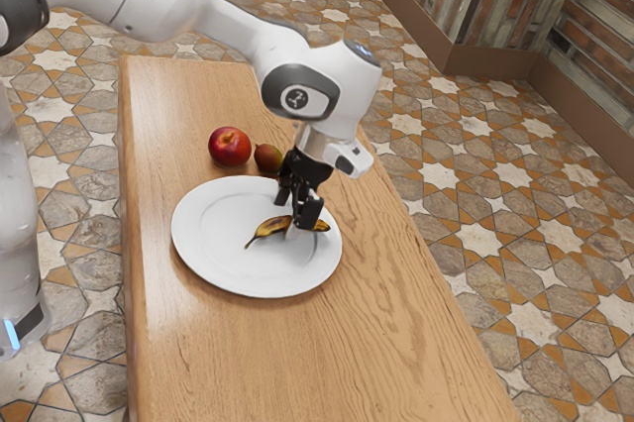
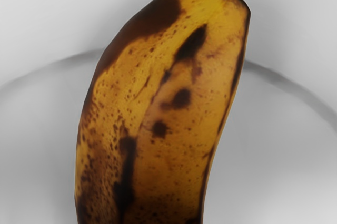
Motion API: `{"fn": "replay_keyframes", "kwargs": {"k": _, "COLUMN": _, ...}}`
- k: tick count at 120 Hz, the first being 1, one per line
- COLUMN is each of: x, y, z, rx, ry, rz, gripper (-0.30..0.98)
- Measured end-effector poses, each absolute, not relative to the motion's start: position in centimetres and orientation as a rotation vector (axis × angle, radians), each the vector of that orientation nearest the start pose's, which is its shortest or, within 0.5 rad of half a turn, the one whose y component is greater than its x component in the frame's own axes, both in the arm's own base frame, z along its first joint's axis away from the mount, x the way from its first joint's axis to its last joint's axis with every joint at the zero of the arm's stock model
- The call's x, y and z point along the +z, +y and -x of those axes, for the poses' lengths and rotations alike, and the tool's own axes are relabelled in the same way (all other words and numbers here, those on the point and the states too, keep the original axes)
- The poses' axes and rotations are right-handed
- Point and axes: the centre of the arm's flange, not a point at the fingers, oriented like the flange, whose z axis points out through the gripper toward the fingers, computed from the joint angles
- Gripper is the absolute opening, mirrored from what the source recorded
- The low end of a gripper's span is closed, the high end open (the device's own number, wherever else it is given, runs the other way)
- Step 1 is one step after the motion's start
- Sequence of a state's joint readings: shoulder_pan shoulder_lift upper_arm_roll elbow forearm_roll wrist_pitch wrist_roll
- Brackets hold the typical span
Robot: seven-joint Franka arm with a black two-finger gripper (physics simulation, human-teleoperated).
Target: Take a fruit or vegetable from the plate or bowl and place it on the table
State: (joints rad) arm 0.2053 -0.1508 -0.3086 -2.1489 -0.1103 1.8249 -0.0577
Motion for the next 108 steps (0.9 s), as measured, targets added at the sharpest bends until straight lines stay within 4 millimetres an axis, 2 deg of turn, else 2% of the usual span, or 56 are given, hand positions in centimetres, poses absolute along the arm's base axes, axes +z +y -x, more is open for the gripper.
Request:
{"fn": "replay_keyframes", "kwargs": {"k": 80, "x": 43.0, "y": -6.2, "z": -49.0, "rx": 0.312, "ry": -0.015, "rz": 3.176, "gripper": 0.67}}
{"fn": "replay_keyframes", "kwargs": {"k": 92, "x": 42.8, "y": -6.2, "z": -49.0, "rx": 0.315, "ry": -0.019, "rz": 3.176, "gripper": 0.59}}
{"fn": "replay_keyframes", "kwargs": {"k": 108, "x": 42.8, "y": -6.1, "z": -49.0, "rx": 0.316, "ry": -0.026, "rz": 3.175, "gripper": 0.4}}
